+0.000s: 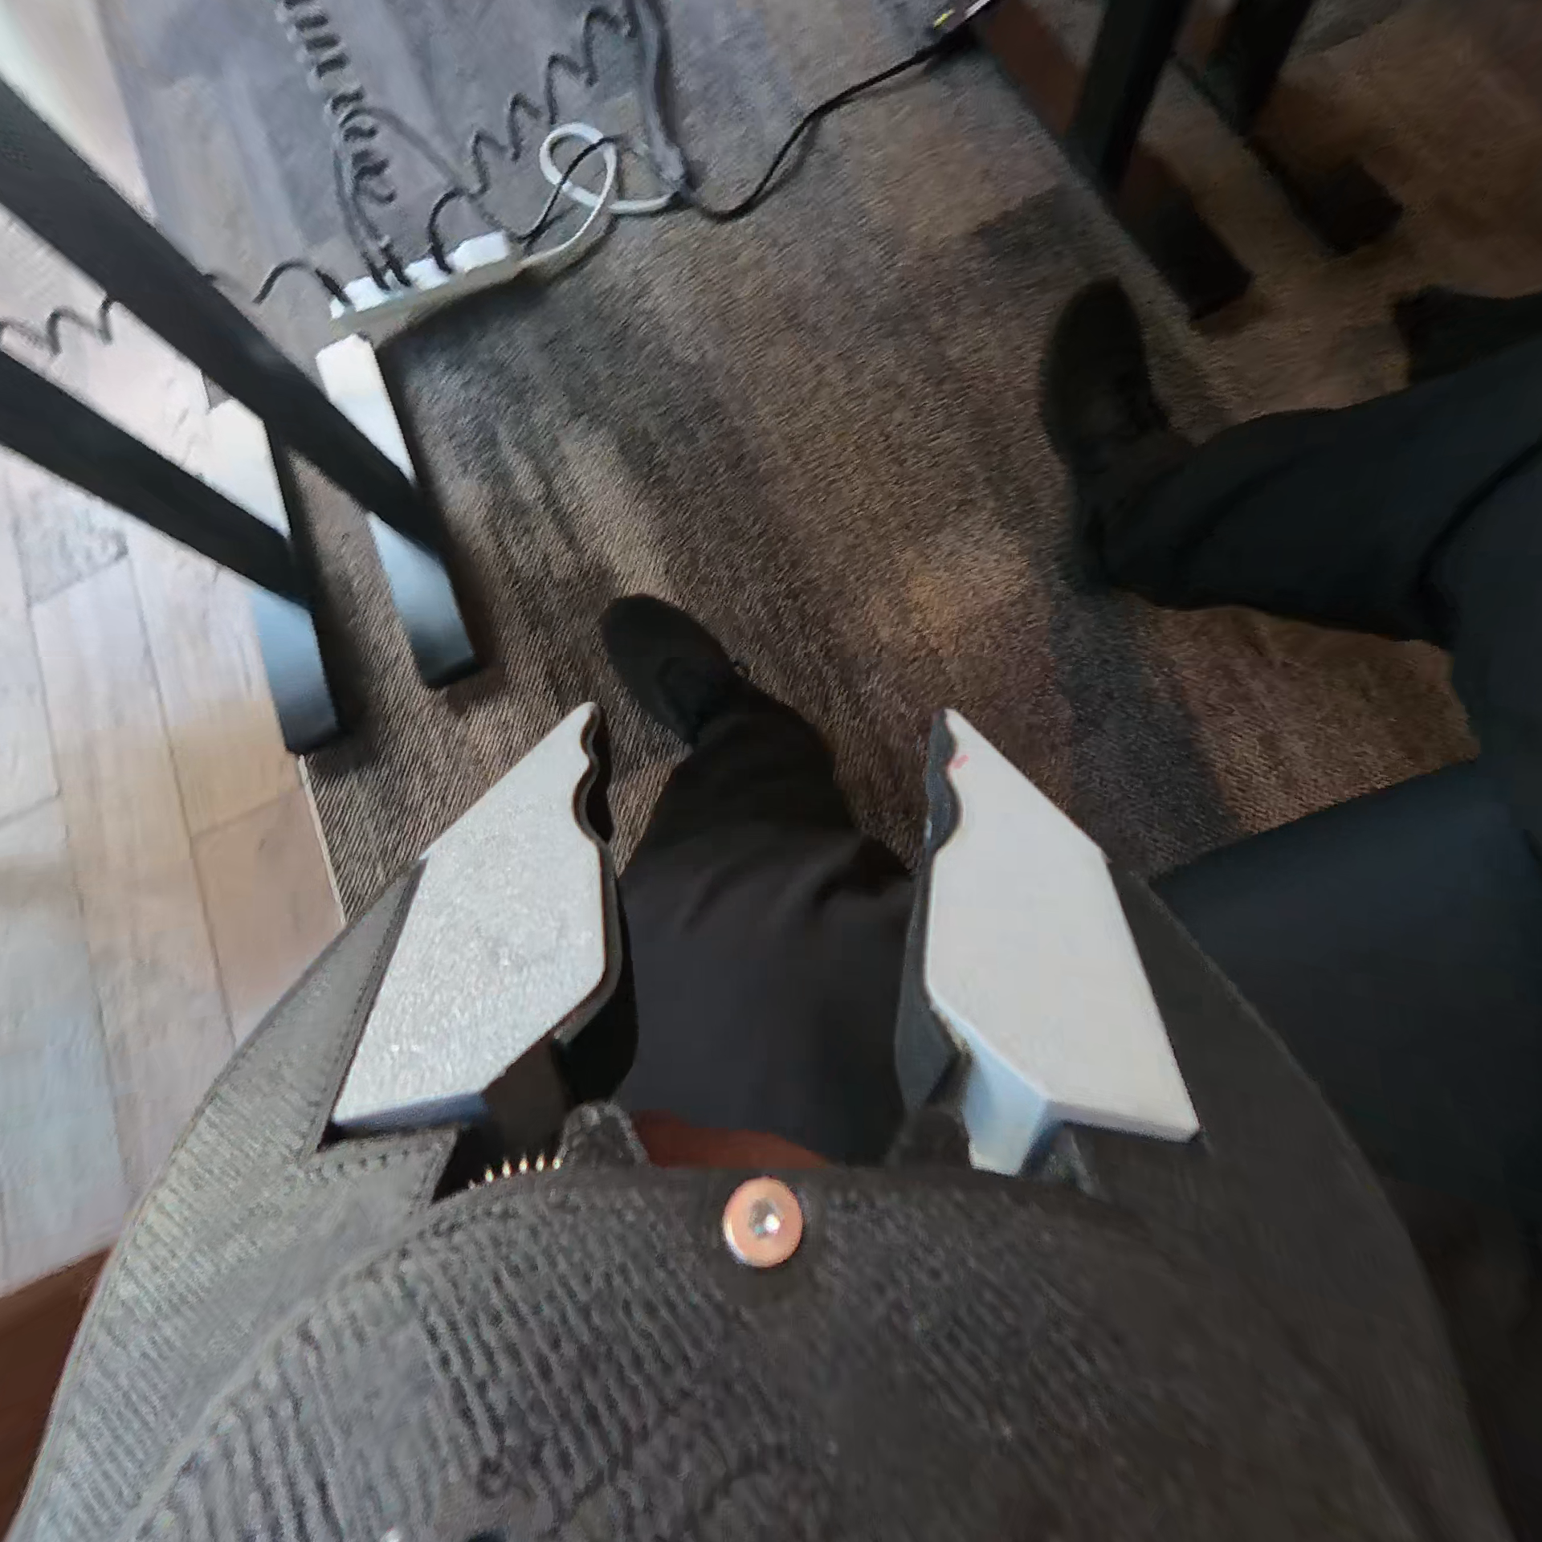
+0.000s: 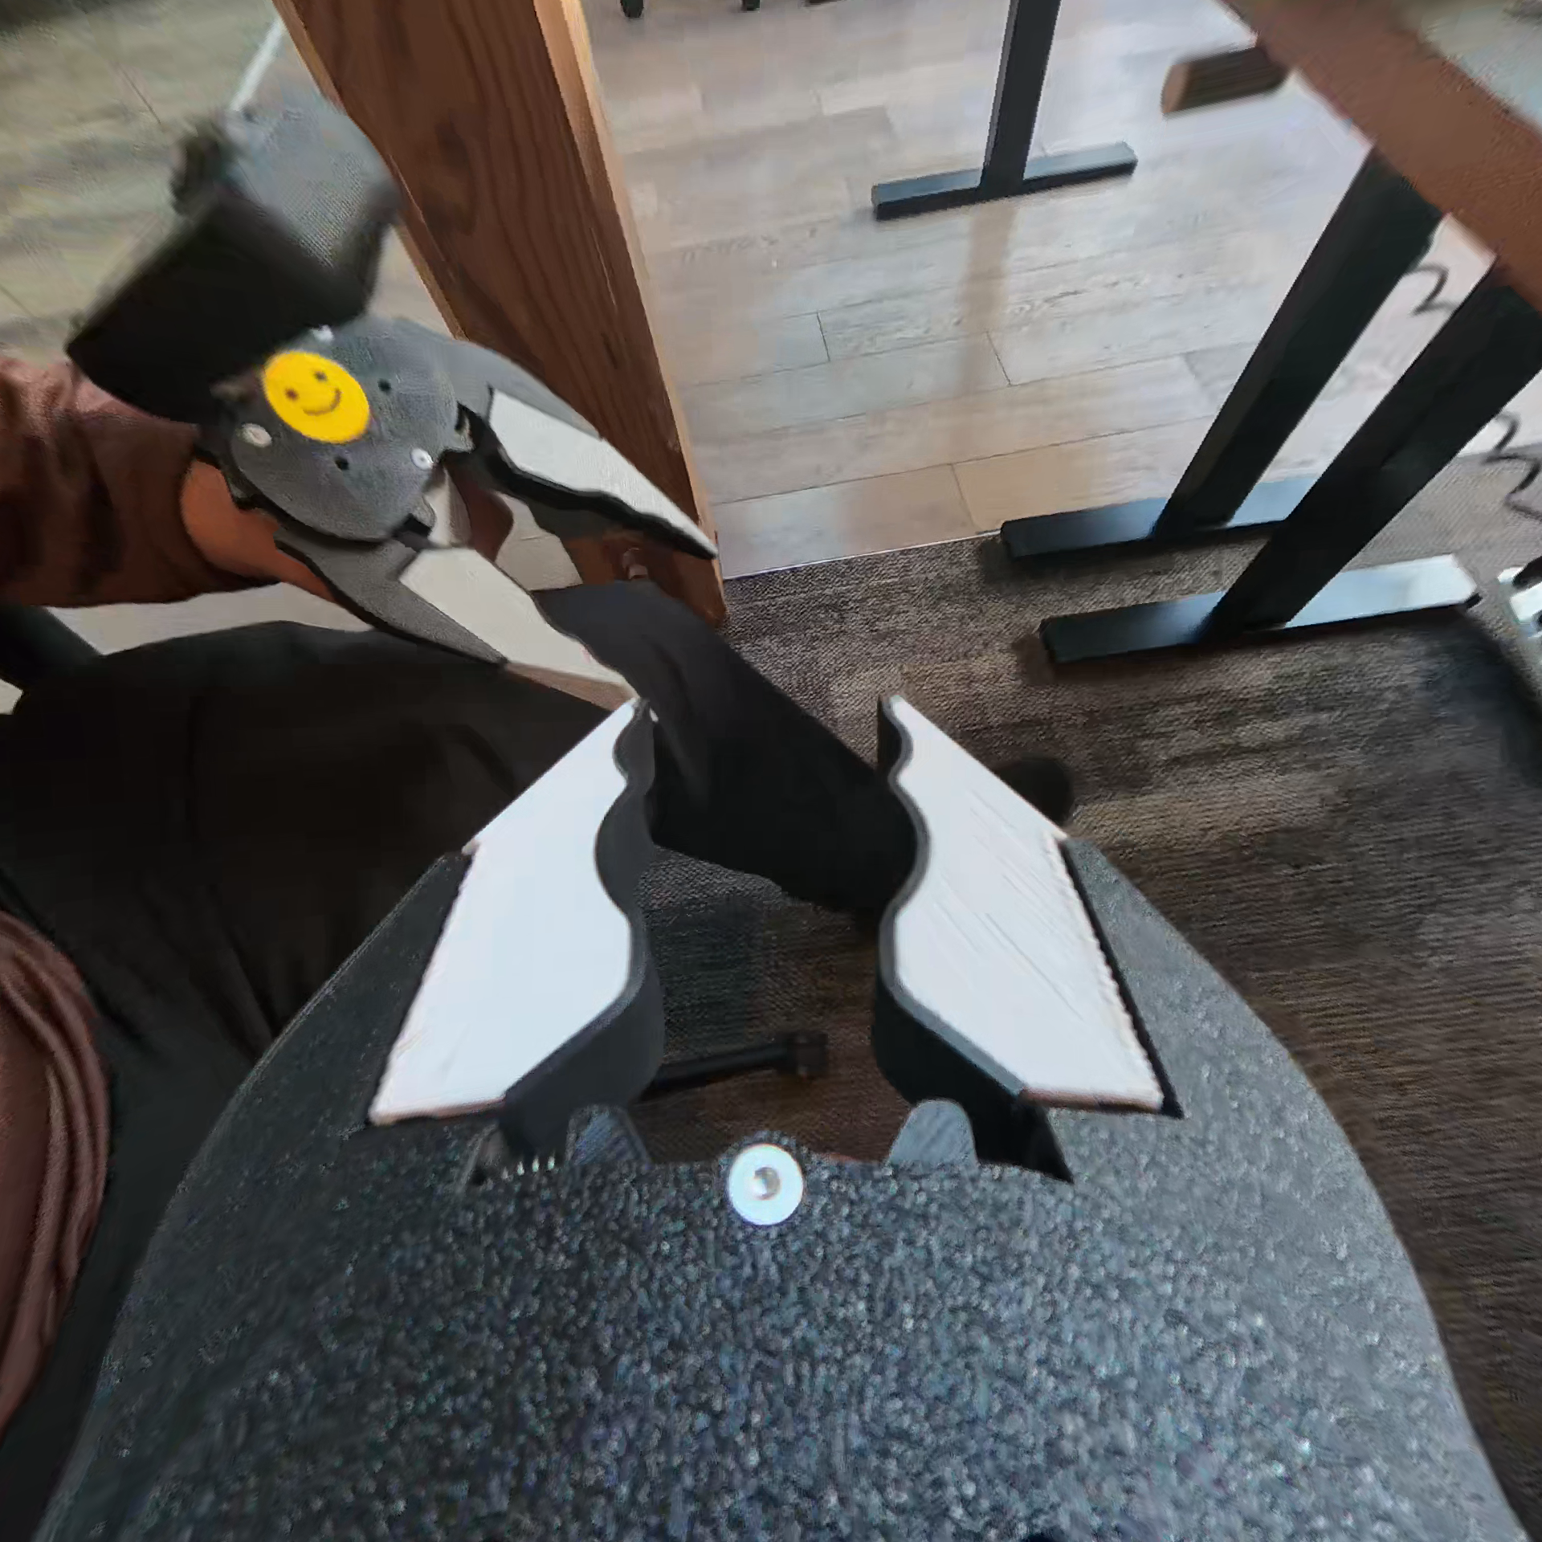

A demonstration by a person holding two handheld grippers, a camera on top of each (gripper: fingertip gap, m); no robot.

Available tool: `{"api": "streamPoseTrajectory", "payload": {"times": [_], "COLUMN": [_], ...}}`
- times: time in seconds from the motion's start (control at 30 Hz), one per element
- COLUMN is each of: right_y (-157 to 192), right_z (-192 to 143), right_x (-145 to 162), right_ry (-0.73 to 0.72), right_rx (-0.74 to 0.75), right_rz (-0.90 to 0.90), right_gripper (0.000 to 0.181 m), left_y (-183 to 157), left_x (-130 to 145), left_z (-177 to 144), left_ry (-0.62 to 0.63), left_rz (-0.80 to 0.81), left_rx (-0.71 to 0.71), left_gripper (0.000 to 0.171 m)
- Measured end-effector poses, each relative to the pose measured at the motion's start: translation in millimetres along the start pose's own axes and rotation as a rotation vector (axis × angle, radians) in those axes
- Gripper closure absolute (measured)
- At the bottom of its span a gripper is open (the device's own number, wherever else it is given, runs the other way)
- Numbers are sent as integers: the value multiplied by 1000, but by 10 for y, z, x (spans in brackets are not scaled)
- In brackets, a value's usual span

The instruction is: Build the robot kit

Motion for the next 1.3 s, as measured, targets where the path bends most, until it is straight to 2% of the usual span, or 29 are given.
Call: {"api": "streamPoseTrajectory", "payload": {"times": [0.17, 0.27, 0.4, 0.5, 0.57, 0.6, 0.7, 0.8, 0.9, 1.07, 1.17, 1.23, 1.3], "right_y": [-333, -652, -1143, -1526, -1780, -1928, -2234, -2524, -2775, -3016, -3151, -3215, -3251], "right_z": [-165, -388, -936, -1520, -1952, -2186, -2758, -3100, -3287, -3370, -3376, -3334, -3278], "right_x": [581, 731, 458, 107, -59, -104, -144, 53, 290, 434, 453, 437, 411], "right_ry": [-29, -40, -107, -151, -158, -161, -212, -157, -94, -90, -66, -87, -115], "right_rx": [-5, 39, 139, 257, 352, 420, 522, 610, 666, 630, 622, 592, 557], "right_rz": [21, 10, -39, -93, -111, -101, -4, 94, 152, 201, 196, 205, 214], "right_gripper": [133, 131, 130, 135, 150, 151, 159, 157, 149, 158, 159, 158, 156], "left_y": [-114, -72, 67, 160, 181, 194, 179, 159, 158, 106, 44, -1, -21], "left_x": [-277, -335, -408, -767, -998, -1114, -1465, -1823, -2143, -2581, -2653, -2692, -2790], "left_z": [207, 346, 588, 742, 840, 901, 1116, 1322, 1525, 1663, 1681, 1601, 1452], "left_ry": [-76, -96, -95, -148, -191, -212, -284, -339, -373, -446, -460, -473, -520], "left_rz": [49, 53, 65, 27, 47, 72, 132, 154, 181, 182, 194, 181, 132], "left_rx": [97, 112, 105, 111, 123, 116, 135, 180, 216, 296, 370, 437, 508], "left_gripper": [97, 100, 102, 103, 103, 103, 105, 103, 100, 106, 122, 109, 109]}}
Point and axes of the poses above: each gripper's, where its closed fingertips meet, z out along the fingers, x out of its underside, y = z × x across the jaws, the point moved 2 cm from there along -z, back along the fingers, and after that the axes turned 15 degrees about -x, right-handed, at the moved point
